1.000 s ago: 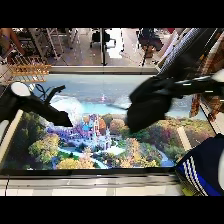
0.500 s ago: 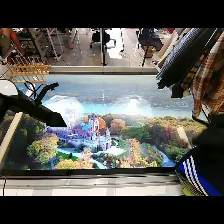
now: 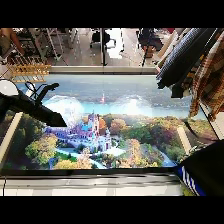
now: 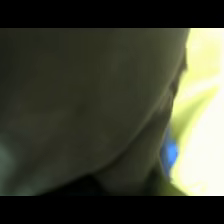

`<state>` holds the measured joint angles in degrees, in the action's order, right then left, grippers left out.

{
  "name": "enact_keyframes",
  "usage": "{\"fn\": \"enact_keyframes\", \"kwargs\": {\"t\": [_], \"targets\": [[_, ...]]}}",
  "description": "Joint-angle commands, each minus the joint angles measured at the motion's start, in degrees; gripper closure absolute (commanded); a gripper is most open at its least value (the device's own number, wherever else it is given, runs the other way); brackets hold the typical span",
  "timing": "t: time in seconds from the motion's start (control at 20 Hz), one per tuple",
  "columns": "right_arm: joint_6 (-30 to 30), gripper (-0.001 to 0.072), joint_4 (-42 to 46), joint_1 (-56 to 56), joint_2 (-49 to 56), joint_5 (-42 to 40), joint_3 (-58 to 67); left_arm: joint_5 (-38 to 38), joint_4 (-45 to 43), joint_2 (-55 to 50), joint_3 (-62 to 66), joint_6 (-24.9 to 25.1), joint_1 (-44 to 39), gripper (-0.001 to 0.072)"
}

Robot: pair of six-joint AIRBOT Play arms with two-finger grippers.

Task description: Fold the clothes and pants, and hang the long-sleeved shirts on hangers.

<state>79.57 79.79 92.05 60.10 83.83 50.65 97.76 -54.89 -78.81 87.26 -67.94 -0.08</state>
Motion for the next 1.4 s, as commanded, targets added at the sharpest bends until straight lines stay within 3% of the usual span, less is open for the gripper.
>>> {"fn": "enact_keyframes", "kwargs": {"t": [0.0, 0.05, 0.1, 0.15, 0.2, 0.4, 0.6, 0.7, 0.85, 0.9, 1.0, 1.15, 1.2, 1.3, 1.35], "targets": [[-2.6, 0.0199, 6.1, 0.2, 1.3, -11.1, -2.0, 0.0, 0.0, 0.0, 0.0, -0.2, 0.1, 0.0695], [-6.9, 0.0120, 5.9, -0.3, 1.1, -11.2, -0.6, 0.0, 0.0, 0.0, 0.0, -0.2, 0.1, 0.0695], [-9.0, 0.0118, 5.9, -0.8, 1.1, -10.2, 1.8, 0.0, 0.0, 0.0, 0.0, -0.2, 0.1, 0.0695], [-9.4, 0.0038, 5.6, -1.5, 1.1, -8.5, 4.7, 0.0, 0.0, 0.0, 0.0, -0.2, 0.1, 0.0695], [-10.0, 0.0010, 5.3, -2.3, 1.1, -5.9, 8.2, 0.0, 0.0, 0.0, 0.0, -0.2, 0.0, 0.0695], [-9.6, 0.0009, 4.3, -9.4, 1.1, 7.4, 21.4, -0.1, 0.0, 0.0, 0.0, -0.2, 0.1, 0.0695], [-9.7, 0.0014, -1.8, -26.6, 1.3, 9.7, 25.7, 0.0, -3.4, -0.1, 0.0, -0.2, 0.1, 0.0695], [-9.6, 0.0016, -9.4, -37.9, 2.1, 7.0, 23.9, -0.6, -14.3, 0.0, 0.0, -1.3, 0.3, 0.0695], [-9.6, 0.0016, -12.1, -56.6, 3.8, -1.3, 18.3, -9.6, -37.6, 1.8, 0.0, -13.6, 2.3, 0.0695], [-9.6, 0.0016, -12.0, -62.6, 4.3, -5.6, 15.8, -13.7, -41.3, 2.9, 0.0, -16.6, 3.7, 0.0695], [-9.7, 0.0016, -11.3, -71.9, 6.0, -16.5, 11.4, -20.2, -41.9, 4.4, 0.0, -19.6, 6.4, 0.0695], [-9.6, 0.0026, -8.9, -80.7, 9.2, -32.1, 8.7, -19.6, -42.0, 4.5, 0.0, -22.8, 8.0, 0.0694], [-9.7, 0.0133, -8.5, -82.6, 10.1, -37.0, 8.7, -19.5, -42.0, 4.5, 0.0, -22.8, 8.0, 0.0694], [-9.7, 0.0508, -8.6, -84.7, 10.6, -45.6, 8.7, -19.6, -42.0, 4.5, 0.0, -22.8, 8.0, 0.0694], [-9.7, 0.0662, -8.9, -85.4, 10.4, -49.2, 8.7, -19.6, -42.0, 4.5, 0.0, -22.8, 8.0, 0.0695]]}}
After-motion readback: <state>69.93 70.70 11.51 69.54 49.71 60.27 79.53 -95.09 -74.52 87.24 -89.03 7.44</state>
